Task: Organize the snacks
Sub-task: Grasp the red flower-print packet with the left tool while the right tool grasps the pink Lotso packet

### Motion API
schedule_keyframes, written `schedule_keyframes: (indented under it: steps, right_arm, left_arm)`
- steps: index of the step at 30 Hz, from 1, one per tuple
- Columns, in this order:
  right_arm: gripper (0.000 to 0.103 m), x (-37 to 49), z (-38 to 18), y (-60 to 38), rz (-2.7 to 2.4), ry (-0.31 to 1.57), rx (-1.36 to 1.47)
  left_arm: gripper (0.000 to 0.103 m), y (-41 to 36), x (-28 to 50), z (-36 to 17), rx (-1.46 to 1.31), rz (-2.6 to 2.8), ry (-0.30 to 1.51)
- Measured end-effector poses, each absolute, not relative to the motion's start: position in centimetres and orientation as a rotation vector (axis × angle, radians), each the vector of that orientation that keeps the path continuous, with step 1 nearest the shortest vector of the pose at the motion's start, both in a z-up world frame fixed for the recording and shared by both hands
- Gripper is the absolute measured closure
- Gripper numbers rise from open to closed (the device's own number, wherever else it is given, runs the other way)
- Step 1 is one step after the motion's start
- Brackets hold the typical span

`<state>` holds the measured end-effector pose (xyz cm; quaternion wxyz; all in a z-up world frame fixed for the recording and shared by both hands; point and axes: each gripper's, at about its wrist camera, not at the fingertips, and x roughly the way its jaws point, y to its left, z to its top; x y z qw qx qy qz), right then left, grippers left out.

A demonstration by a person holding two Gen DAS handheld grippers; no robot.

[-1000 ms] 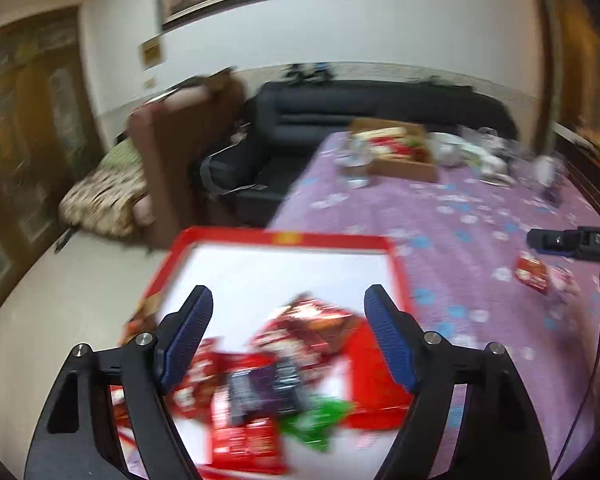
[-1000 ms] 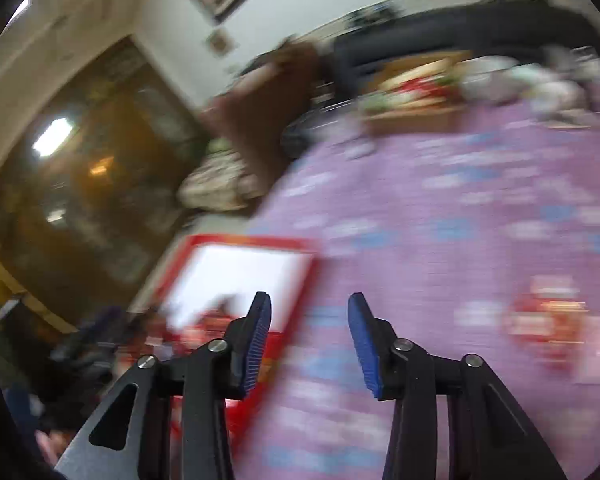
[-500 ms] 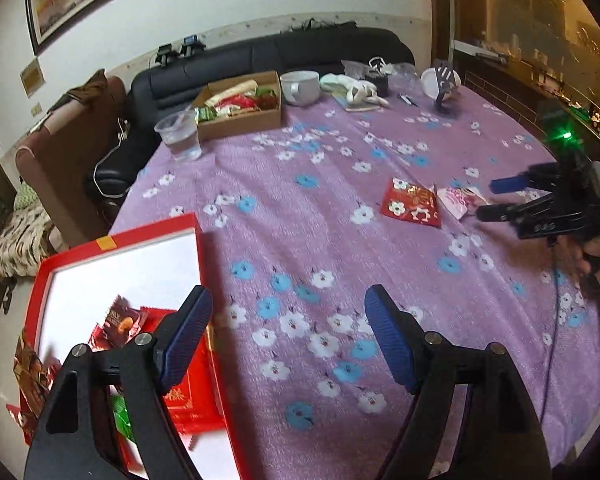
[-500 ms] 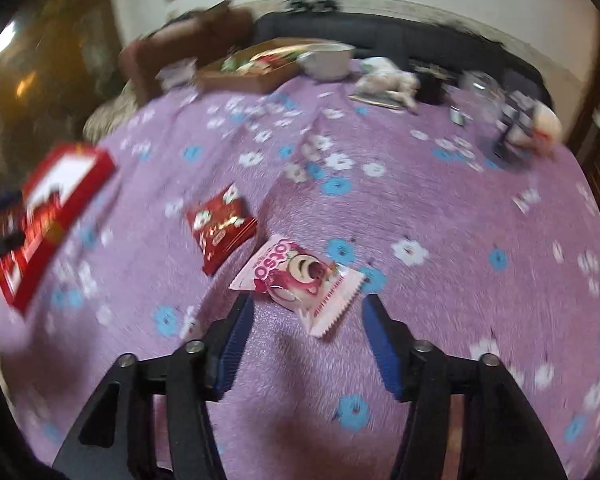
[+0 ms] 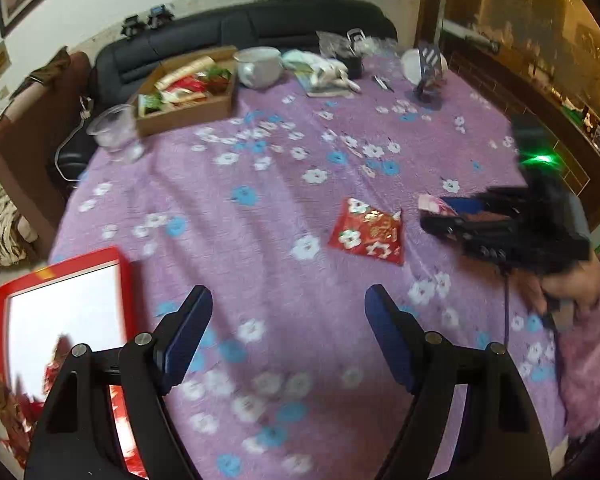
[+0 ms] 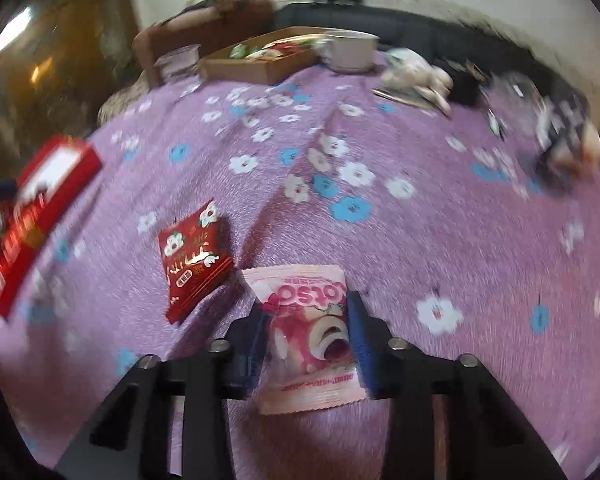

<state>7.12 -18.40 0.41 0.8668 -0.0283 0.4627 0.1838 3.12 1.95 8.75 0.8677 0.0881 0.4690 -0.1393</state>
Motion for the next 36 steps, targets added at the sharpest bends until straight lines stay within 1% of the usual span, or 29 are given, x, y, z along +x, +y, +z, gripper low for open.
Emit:
schedule_keyframes:
  steps: [3,6,8,13,18,22,23,25,26,27,29,32,33,34,35,36]
  right_arm:
    - [0.066,6.5,0.6,-20.0,0.344,0.976,0.016]
    - [0.066,6.8,1.5,-23.0,0.324,0.963,0.221]
    - [0.066,6.7,1.7,-23.4,0.346,0.942,0.241]
    - [0.066,7.3,1.4,-24.4,0.371,0.965,0.311]
    - [0.066,7.4,0.8,-25.5,0.364,0.988,0.384]
    - [0.066,7.6,0.5,-25.7,0.357,1.0,0.404]
    - [0.066,7.6,0.3,-25.8,0.353,1.006,0.413]
    - [0.066,7.6,0.3,-26.0,0.341,1.004,0.413]
    - [0.066,7.6,0.3,-26.1,0.337,1.002,0.413]
    - [0.066,7.7,0.3,-26.1,0.337,1.002,0.413]
    - [0.066,7.8,0.1,-26.0,0.334,1.005,0.405]
    - [0.065,7.7,0.0,-25.8,0.331,1.002,0.391]
    - [0.065,7.7,0.0,-25.8,0.331,1.002,0.392]
    - [0.065,7.7,0.1,-25.8,0.331,1.001,0.395]
    - [0.066,7.7,0.1,-25.8,0.334,0.997,0.398]
    - [0.066,7.7,0.1,-25.7,0.337,0.994,0.4]
  left_arm:
    - [0.024,-0.1,4.9,7.9,0.084,-0.301,1.042]
    - [0.024,-1.8,6.8,7.1,-0.029,-0.259,1.082]
    - [0.024,-2.8,7.8,6.4,-0.053,-0.205,1.11]
    - [0.024,-4.9,9.0,4.5,0.019,-0.141,1.114]
    - [0.024,-5.8,9.8,1.9,-0.037,-0.178,1.206]
    - [0.025,-6.4,9.4,1.4,0.061,-0.187,1.137]
    - [0.028,-5.9,9.2,1.5,0.066,-0.2,1.12]
    - [0.039,-5.1,9.1,1.8,0.08,-0.248,1.111]
    - [0.041,-4.5,9.0,1.9,0.078,-0.271,1.109]
    - [0.047,-4.0,9.0,2.1,0.077,-0.276,1.107]
    - [0.051,-2.8,9.4,2.4,0.092,-0.245,1.084]
    - [0.059,-0.8,10.0,2.7,0.026,-0.26,1.076]
    - [0.076,-0.6,9.9,2.8,0.028,-0.257,1.073]
    - [0.085,-0.6,10.0,2.5,0.058,-0.239,1.087]
    - [0.089,-0.5,10.0,2.2,0.066,-0.233,1.096]
    - [0.09,-0.5,10.1,1.9,0.063,-0.237,1.093]
